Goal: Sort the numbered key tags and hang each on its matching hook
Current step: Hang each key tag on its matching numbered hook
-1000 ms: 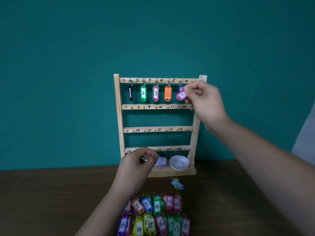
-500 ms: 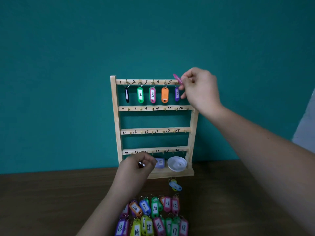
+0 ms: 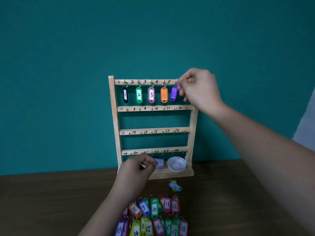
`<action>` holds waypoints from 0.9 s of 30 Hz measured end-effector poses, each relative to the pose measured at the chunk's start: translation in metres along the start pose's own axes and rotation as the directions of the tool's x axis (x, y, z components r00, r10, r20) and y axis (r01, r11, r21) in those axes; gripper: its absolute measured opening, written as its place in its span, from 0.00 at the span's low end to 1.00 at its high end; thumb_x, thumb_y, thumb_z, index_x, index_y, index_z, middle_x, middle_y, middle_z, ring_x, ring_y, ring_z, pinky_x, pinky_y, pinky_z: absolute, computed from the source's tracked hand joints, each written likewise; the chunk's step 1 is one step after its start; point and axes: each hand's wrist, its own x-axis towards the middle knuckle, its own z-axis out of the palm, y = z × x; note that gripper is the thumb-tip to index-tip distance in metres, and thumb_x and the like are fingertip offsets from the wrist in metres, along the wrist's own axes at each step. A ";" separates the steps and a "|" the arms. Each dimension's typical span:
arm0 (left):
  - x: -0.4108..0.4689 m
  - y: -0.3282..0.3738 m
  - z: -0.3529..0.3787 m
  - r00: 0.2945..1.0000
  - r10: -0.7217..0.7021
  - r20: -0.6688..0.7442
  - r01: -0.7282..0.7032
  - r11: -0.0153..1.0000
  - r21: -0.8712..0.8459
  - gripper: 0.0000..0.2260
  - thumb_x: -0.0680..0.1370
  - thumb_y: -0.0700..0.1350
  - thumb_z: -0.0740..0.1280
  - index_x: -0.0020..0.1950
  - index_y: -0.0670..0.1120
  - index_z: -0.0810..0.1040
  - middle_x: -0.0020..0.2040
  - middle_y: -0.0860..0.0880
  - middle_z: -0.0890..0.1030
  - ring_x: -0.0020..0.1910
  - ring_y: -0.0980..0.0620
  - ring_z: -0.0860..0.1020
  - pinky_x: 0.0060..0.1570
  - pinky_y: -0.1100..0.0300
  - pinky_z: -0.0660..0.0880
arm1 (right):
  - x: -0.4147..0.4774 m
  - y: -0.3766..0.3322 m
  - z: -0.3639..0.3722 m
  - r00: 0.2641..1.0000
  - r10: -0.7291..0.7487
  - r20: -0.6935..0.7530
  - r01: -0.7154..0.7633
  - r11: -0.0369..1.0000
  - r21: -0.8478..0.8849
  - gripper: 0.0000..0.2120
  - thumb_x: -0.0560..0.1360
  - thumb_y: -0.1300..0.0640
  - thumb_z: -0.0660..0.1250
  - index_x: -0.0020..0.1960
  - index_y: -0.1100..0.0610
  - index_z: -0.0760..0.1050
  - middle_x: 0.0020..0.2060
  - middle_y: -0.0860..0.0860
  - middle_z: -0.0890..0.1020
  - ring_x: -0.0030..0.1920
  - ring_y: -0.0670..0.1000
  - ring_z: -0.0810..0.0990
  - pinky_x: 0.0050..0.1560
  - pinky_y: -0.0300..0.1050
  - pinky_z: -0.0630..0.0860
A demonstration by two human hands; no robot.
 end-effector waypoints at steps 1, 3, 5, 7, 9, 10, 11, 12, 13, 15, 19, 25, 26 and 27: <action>0.000 0.000 0.000 1.000 -0.001 -0.002 0.001 1.000 0.002 0.07 0.81 0.51 0.71 0.47 0.64 0.83 0.45 0.61 0.84 0.41 0.55 0.83 0.45 0.48 0.82 | -0.001 -0.001 0.000 1.000 0.009 0.013 -0.009 1.000 -0.003 0.09 0.82 0.57 0.64 0.45 0.53 0.81 0.31 0.47 0.86 0.24 0.48 0.82 0.26 0.47 0.78; 0.001 0.001 0.001 1.000 -0.006 -0.005 0.006 1.000 0.005 0.07 0.81 0.51 0.72 0.47 0.64 0.83 0.45 0.61 0.84 0.42 0.58 0.83 0.45 0.50 0.81 | -0.002 -0.001 0.000 1.000 0.018 0.014 -0.018 1.000 -0.003 0.09 0.82 0.56 0.64 0.45 0.53 0.80 0.30 0.47 0.86 0.23 0.48 0.81 0.23 0.46 0.76; 0.001 0.000 0.001 1.000 -0.005 -0.003 0.005 1.000 0.011 0.06 0.81 0.51 0.72 0.47 0.63 0.83 0.45 0.62 0.84 0.43 0.61 0.82 0.45 0.52 0.81 | -0.004 0.000 -0.002 1.000 0.005 -0.007 -0.005 1.000 -0.006 0.09 0.82 0.56 0.64 0.46 0.53 0.80 0.30 0.48 0.86 0.23 0.49 0.81 0.22 0.44 0.76; 0.001 0.000 0.001 1.000 -0.008 0.000 0.008 1.000 0.006 0.05 0.81 0.52 0.72 0.46 0.62 0.83 0.44 0.62 0.84 0.43 0.62 0.81 0.45 0.53 0.81 | -0.008 0.004 -0.002 1.000 -0.009 -0.026 0.009 1.000 -0.012 0.07 0.81 0.57 0.64 0.46 0.52 0.80 0.31 0.51 0.86 0.25 0.53 0.83 0.28 0.50 0.81; 0.001 -0.001 0.001 1.000 -0.011 0.004 0.011 1.000 0.004 0.05 0.81 0.52 0.72 0.46 0.60 0.84 0.44 0.61 0.84 0.42 0.61 0.81 0.45 0.52 0.81 | -0.015 0.010 -0.001 0.999 -0.022 -0.037 0.021 1.000 -0.019 0.05 0.80 0.57 0.65 0.47 0.50 0.79 0.30 0.51 0.85 0.29 0.54 0.84 0.36 0.56 0.83; 0.001 -0.002 0.001 1.000 -0.013 0.008 0.013 1.000 0.004 0.05 0.81 0.52 0.72 0.46 0.60 0.84 0.44 0.60 0.84 0.42 0.60 0.81 0.45 0.52 0.81 | -0.020 0.014 0.001 0.999 -0.028 -0.038 0.027 1.000 -0.014 0.05 0.80 0.56 0.65 0.48 0.49 0.78 0.29 0.50 0.84 0.30 0.54 0.84 0.39 0.57 0.84; 0.001 -0.002 0.001 1.000 -0.017 0.013 0.017 1.000 0.005 0.05 0.81 0.52 0.72 0.46 0.60 0.84 0.44 0.60 0.84 0.42 0.59 0.82 0.45 0.52 0.81 | -0.024 0.018 0.003 0.999 -0.031 -0.039 0.031 1.000 -0.003 0.04 0.81 0.56 0.65 0.48 0.49 0.78 0.28 0.49 0.83 0.30 0.53 0.84 0.39 0.57 0.84; 0.001 -0.003 0.001 1.000 -0.020 0.016 0.019 1.000 0.008 0.05 0.81 0.52 0.72 0.46 0.61 0.84 0.44 0.60 0.84 0.42 0.59 0.82 0.45 0.52 0.81 | -0.029 0.021 0.005 0.999 -0.031 -0.042 0.031 0.999 0.007 0.04 0.81 0.55 0.65 0.48 0.48 0.77 0.28 0.49 0.83 0.29 0.52 0.84 0.39 0.57 0.83; 0.001 -0.002 0.000 1.000 -0.022 0.016 0.022 1.000 0.012 0.06 0.81 0.51 0.72 0.46 0.61 0.83 0.44 0.60 0.84 0.41 0.59 0.82 0.45 0.52 0.81 | -0.034 0.025 0.007 0.998 -0.031 -0.046 0.032 0.999 0.015 0.04 0.81 0.55 0.65 0.49 0.48 0.77 0.28 0.49 0.83 0.28 0.51 0.83 0.38 0.57 0.83; 0.002 -0.002 -0.001 0.999 -0.030 0.013 0.030 1.000 0.010 0.06 0.81 0.51 0.72 0.45 0.60 0.84 0.43 0.59 0.84 0.41 0.59 0.82 0.46 0.52 0.82 | -0.043 0.030 0.010 0.999 -0.032 -0.040 0.033 0.999 0.025 0.04 0.82 0.55 0.65 0.49 0.48 0.76 0.28 0.49 0.82 0.28 0.50 0.83 0.37 0.57 0.83; 0.004 -0.001 -0.005 0.999 -0.049 0.012 0.049 0.999 0.007 0.05 0.81 0.50 0.73 0.45 0.58 0.85 0.43 0.58 0.84 0.41 0.60 0.82 0.48 0.50 0.83 | -0.069 0.047 0.014 0.997 -0.041 0.061 0.041 0.999 0.008 0.07 0.81 0.57 0.66 0.44 0.49 0.76 0.25 0.48 0.78 0.33 0.53 0.85 0.36 0.55 0.83; 0.000 -0.008 0.000 0.996 -0.065 0.060 0.064 0.998 0.028 0.05 0.81 0.51 0.73 0.46 0.57 0.85 0.42 0.57 0.84 0.41 0.59 0.81 0.48 0.52 0.81 | -0.121 0.101 0.010 0.912 0.030 0.410 0.016 0.994 -0.108 0.08 0.82 0.54 0.71 0.43 0.48 0.80 0.33 0.46 0.85 0.31 0.42 0.83 0.32 0.36 0.77; 0.000 -0.008 0.002 0.995 -0.066 0.068 0.063 0.997 0.039 0.05 0.80 0.51 0.73 0.45 0.57 0.85 0.42 0.57 0.85 0.41 0.59 0.81 0.48 0.52 0.81 | -0.128 0.110 0.008 0.894 0.063 0.444 0.002 0.990 -0.144 0.08 0.81 0.54 0.72 0.43 0.48 0.81 0.33 0.45 0.85 0.32 0.41 0.83 0.33 0.37 0.76; 0.000 -0.009 0.004 0.995 -0.064 0.077 0.060 0.997 0.049 0.05 0.80 0.51 0.73 0.45 0.57 0.85 0.42 0.57 0.85 0.42 0.59 0.81 0.48 0.53 0.80 | -0.134 0.119 0.007 0.873 0.103 0.476 -0.015 0.983 -0.184 0.08 0.80 0.54 0.73 0.42 0.48 0.81 0.34 0.45 0.85 0.32 0.41 0.82 0.35 0.38 0.77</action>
